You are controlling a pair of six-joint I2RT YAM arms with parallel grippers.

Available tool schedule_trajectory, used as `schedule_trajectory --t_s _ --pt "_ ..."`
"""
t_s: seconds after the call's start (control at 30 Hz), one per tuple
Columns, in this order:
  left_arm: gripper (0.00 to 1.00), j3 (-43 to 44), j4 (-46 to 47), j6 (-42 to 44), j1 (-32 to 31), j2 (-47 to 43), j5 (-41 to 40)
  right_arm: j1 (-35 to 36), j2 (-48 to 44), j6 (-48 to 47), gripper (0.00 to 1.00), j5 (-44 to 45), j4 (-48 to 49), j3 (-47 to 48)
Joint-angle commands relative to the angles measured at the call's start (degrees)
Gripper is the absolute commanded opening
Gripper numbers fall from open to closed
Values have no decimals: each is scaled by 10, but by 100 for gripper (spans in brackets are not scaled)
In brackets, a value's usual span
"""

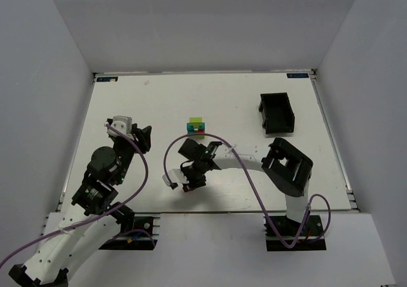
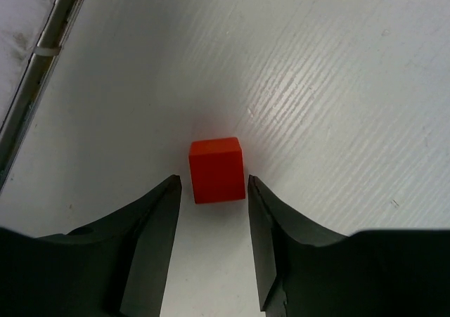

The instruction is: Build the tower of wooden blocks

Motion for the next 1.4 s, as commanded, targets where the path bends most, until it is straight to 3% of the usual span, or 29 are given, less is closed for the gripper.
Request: schedule_trajectory --t_s 0.0,0.57,0.67,0.7,0.77,0.93,1.23,1.37 --pt "60 -1 5 -6 2 -1 -4 13 0 12 50 27 18 25" --pt "59 -1 5 -6 2 4 -4 24 -4 22 47 37 6 28" --pt "57 -1 5 -6 2 4 -4 23 0 24 27 37 4 32" --pt "56 -1 5 -6 2 9 -4 25 0 25 11 39 0 33" --pt "55 -1 5 -6 2 9 1 21 -3 27 0 50 -8 43" --pt "46 -6 12 -6 2 -5 1 -2 -58 61 0 103 -13 46" --pt "46 -18 23 -1 2 -20 12 -71 -161 100 0 142 -27 68" --pt "46 -18 23 -1 2 -20 18 -111 -157 98 0 139 -48 110"
